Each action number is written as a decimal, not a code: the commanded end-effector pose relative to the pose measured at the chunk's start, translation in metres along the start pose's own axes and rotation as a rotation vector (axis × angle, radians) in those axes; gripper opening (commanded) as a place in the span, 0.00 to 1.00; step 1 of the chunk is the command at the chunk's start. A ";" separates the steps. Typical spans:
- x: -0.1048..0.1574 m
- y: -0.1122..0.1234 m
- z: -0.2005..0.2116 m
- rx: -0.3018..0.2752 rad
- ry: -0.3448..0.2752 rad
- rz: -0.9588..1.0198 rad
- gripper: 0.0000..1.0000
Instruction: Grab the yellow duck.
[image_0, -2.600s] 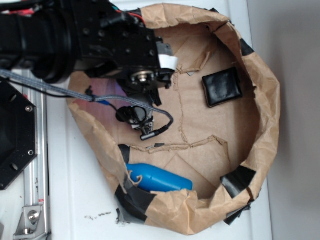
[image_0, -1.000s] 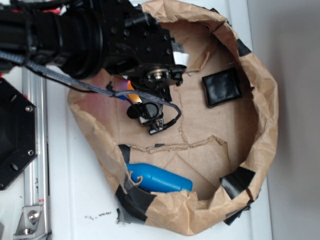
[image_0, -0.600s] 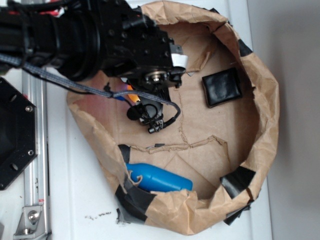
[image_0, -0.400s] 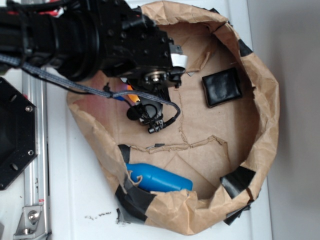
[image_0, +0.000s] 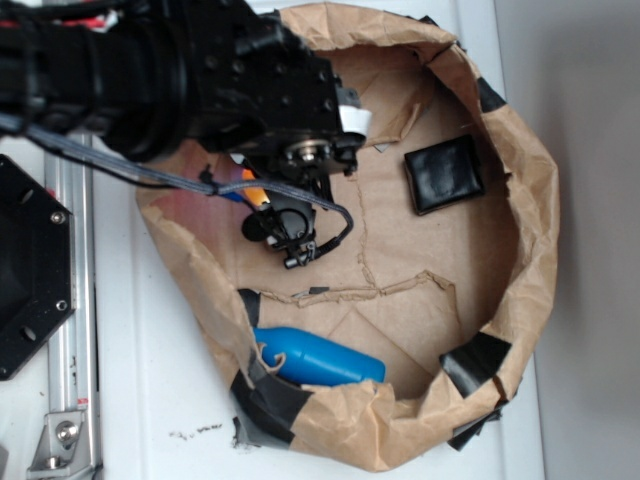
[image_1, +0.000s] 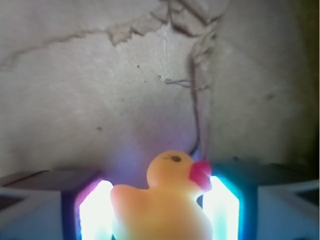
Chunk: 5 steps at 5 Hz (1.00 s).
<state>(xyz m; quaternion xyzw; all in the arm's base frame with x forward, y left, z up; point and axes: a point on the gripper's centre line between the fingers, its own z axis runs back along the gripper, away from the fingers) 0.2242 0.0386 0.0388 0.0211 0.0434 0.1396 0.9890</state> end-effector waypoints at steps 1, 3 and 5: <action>0.009 -0.012 0.112 -0.083 -0.253 -0.088 0.00; 0.021 -0.023 0.121 -0.067 -0.234 -0.140 0.00; 0.034 -0.017 0.107 -0.059 -0.214 -0.115 0.00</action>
